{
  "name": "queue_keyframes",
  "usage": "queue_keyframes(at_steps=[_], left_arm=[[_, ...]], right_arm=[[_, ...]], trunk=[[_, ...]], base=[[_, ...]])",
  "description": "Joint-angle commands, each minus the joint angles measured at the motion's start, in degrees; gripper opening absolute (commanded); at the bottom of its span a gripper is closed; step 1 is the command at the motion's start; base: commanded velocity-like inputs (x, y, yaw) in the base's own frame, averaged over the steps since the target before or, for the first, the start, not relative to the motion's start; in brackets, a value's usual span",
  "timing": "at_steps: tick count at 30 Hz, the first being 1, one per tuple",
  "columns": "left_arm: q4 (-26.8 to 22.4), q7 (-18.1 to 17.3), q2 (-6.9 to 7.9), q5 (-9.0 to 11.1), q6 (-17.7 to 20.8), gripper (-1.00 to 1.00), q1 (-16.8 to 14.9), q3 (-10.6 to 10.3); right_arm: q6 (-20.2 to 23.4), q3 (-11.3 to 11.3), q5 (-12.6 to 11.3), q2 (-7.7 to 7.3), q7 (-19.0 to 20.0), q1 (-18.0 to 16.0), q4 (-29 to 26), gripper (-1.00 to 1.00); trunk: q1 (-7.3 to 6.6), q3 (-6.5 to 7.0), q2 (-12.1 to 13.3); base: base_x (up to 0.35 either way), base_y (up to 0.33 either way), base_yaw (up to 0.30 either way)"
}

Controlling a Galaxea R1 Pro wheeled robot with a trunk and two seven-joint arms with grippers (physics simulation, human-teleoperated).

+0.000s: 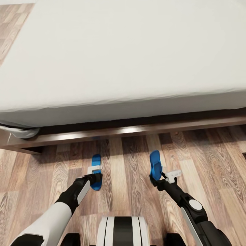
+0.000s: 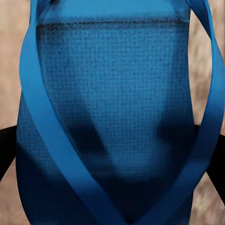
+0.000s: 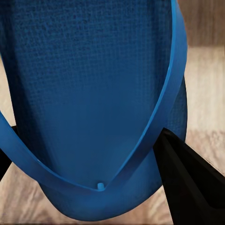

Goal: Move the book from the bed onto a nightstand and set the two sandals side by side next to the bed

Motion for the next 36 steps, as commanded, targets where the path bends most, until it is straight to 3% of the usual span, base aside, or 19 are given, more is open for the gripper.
queue_keyframes(at_steps=[1, 15, 16, 31, 36], left_arm=[[0.77, 0.43, 0.05, 0.61, 0.21, -1.0, 0.02, -0.25], [0.72, 0.43, 0.05, 0.61, 0.21, -1.0, 0.02, -0.25], [0.72, 0.43, 0.05, 0.61, 0.21, 1.0, 0.04, -0.25], [0.6, 0.43, -0.03, 0.6, 0.21, 1.0, 0.11, -0.25], [0.3, 0.45, -0.02, 0.57, 0.21, 1.0, 0.11, -0.25]], right_arm=[[0.38, 0.04, -0.56, -0.04, -0.01, -0.01, -0.08, -1.0], [0.38, 0.04, -0.56, -0.04, -0.01, -0.01, -0.08, -1.0], [0.38, 0.04, -0.56, -0.04, -0.01, -0.01, -0.08, -1.0], [0.38, 0.03, -0.56, -0.04, -0.01, -0.01, -0.08, -1.0], [0.52, 0.03, -0.56, -0.04, -0.01, -0.01, -0.06, -1.0]], trunk=[[0.03, -0.26, -0.02], [0.05, -0.48, -0.04], [0.05, -0.48, -0.04], [0.05, -0.48, -0.04], [-0.08, 0.62, 0.03]], base=[[0.0, 0.0, 0.0], [0.0, 0.0, 0.0], [0.0, 0.0, 0.0], [0.0, 0.0, 0.0], [0.0, 0.0, 0.0]])
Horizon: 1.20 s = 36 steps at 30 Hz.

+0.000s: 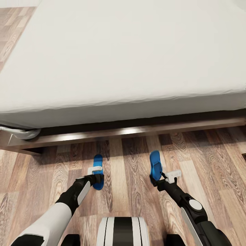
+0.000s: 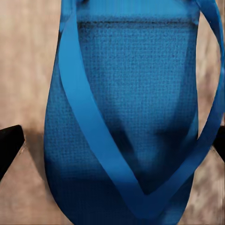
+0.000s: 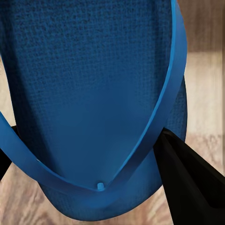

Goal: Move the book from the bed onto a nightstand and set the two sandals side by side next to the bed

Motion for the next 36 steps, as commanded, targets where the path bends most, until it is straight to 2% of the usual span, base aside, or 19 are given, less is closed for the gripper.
queue_keyframes(at_steps=[1, 4, 8, 16, 19, 23, 26, 28, 29, 33, 36], left_arm=[[-0.62, 0.47, 0.11, 0.55, 0.28, 1.0, 0.0, -0.27], [-2.79, 0.59, 0.42, 0.33, 0.53, 1.0, 0.43, -0.23], [-3.25, 0.61, 1.01, 0.23, 0.58, 1.0, 0.52, -0.19], [-3.28, 0.54, 3.3, 0.4, 0.53, 1.0, 0.53, -0.13], [-3.29, 0.38, 3.81, 0.51, 0.52, 1.0, 0.53, -0.18], [-3.27, 0.54, 3.86, 0.47, 0.53, 1.0, 0.53, -0.19], [-3.21, 0.59, 3.96, 0.31, 0.46, 1.0, 0.55, -0.19], [-3.2, 0.6, 3.97, 0.24, 0.44, 1.0, 0.58, -0.19], [-3.2, 0.61, 3.92, 0.15, 0.49, 1.0, 0.6, -0.23], [-3.2, 0.64, 3.89, 0.02, 0.7, 1.0, 0.61, -0.37], [-3.2, 0.69, 3.8, -0.05, 0.72, 1.0, 0.62, -0.5]], right_arm=[[0.5, 0.04, -0.53, -0.04, -0.1, -0.01, -0.03, -1.0], [0.5, 0.04, -0.53, -0.04, -0.35, -0.01, 0.11, -1.0], [0.61, -0.03, -0.53, -0.01, -0.47, -0.01, 0.2, -1.0], [0.95, 0.04, -0.53, 0.16, -0.52, -0.04, 0.47, -1.0], [4.01, 0.08, -0.51, 0.17, -1.15, -0.1, 0.59, -1.0], [8.73, 0.41, -0.76, 0.28, -5.19, -0.54, 1.06, -1.0], [12.94, 0.48, -0.86, 2.07, -7.43, -1.94, 1.68, -1.0], [15.46, 0.48, -0.89, 2.97, -9.17, -3.73, 4.31, -1.0], [16.21, 0.48, -0.94, 3.34, -10.15, -5.84, 8.02, -1.0], [16.11, 0.53, -1.29, 3.74, -10.77, -12.49, 18.79, -1.0], [15.86, 0.5, -1.27, 4.99, -11.07, -16.46, 25.5, -1.0]], trunk=[[-0.03, 0.2, 0.0], [-0.11, 0.86, 0.04], [-0.21, 1.75, 0.1], [-0.42, 3.52, 0.2], [-0.5, 4.18, 0.24], [-0.6, 5.07, 0.3], [-0.68, 5.74, 0.34], [-0.73, 6.18, 0.36], [-0.75, 6.4, 0.38], [-0.86, 7.29, 0.43], [-0.93, 7.95, 0.47]], base=[[0.0, 0.0, 0.0], [0.0, 0.0, 0.0], [0.0, 0.0, 0.0], [0.0, 0.0, 0.0], [0.0, 0.0, 0.0], [0.0, 0.0, 0.0], [0.0, 0.0, 0.0], [0.0, 0.0, 0.0], [0.0, 0.0, 0.0], [0.0, 0.0, 0.0], [0.0, 0.0, 0.0]])
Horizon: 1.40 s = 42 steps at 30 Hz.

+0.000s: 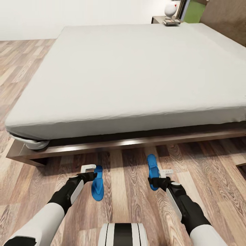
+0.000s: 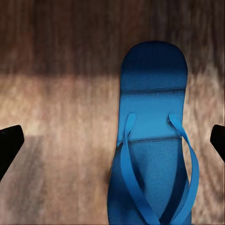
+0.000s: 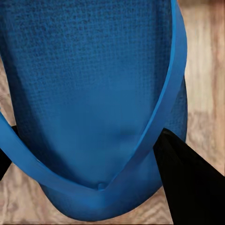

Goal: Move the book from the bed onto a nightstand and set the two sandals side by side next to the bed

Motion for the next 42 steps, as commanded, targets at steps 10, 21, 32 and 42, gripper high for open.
queue_keyframes(at_steps=[10, 21, 32, 42], left_arm=[[0.38, 0.36, -0.16, 0.64, 0.0, 1.0, 0.09, -0.32], [0.44, 0.15, -0.14, 0.74, -0.1, 1.0, 0.09, -0.3], [0.6, 0.12, -0.37, 0.73, -0.18, 1.0, 0.09, -0.36], [0.6, 0.11, -0.24, 0.81, -0.18, 1.0, 0.09, -0.31]], right_arm=[[-6.85, 0.3, 0.06, 2.36, -2.93, -5.81, 14.1, -1.0], [-7.47, 0.27, 0.23, 2.33, -2.85, -5.85, 13.97, -1.0], [-9.2, 0.05, -0.79, 4.13, -2.86, -5.85, 15.54, -1.0], [-9.43, -0.14, -2.14, 7.29, -2.89, -5.93, 18.69, -1.0]], trunk=[[-0.03, 0.18, 0.0], [-0.03, -0.09, 0.0], [-0.03, -0.1, 0.0], [-0.03, -0.1, 0.0]], base=[[-0.038, 0.033, 0.009], [-0.063, 0.093, 0.175], [-0.005, 0.184, 0.003], [0.0, 0.112, 0.0]])
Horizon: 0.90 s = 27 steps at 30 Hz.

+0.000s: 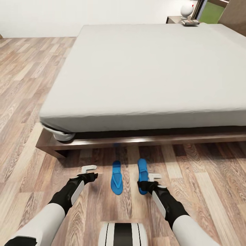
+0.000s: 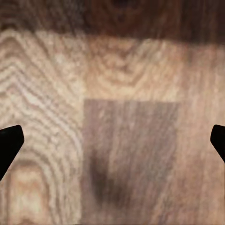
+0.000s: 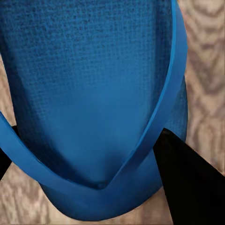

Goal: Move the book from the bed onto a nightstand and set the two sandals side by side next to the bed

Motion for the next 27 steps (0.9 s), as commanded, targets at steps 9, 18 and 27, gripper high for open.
queue_keyframes(at_steps=[9, 18, 27], left_arm=[[-0.01, 0.39, 0.05, 0.59, 0.25, 1.0, -0.01, -0.27], [0.0, 0.4, 0.05, 0.62, 0.25, 1.0, -0.01, -0.26], [0.0, 0.31, -0.14, 0.77, 0.25, 1.0, -0.01, -0.27]], right_arm=[[-0.8, 0.27, -0.52, 0.09, 0.25, 0.0, -0.15, -1.0], [-0.82, 0.05, -0.5, 0.01, 0.37, 0.0, -0.63, -1.0], [-0.71, 1.73, -0.06, 0.08, 0.67, 0.0, -0.75, -1.0]], trunk=[[-0.01, -0.03, -0.01], [-0.01, -0.03, -0.01], [0.04, -0.48, -0.04]], base=[[0.0, 0.024, 0.0], [0.0, 0.091, 0.0], [0.0, 0.001, 0.0]])
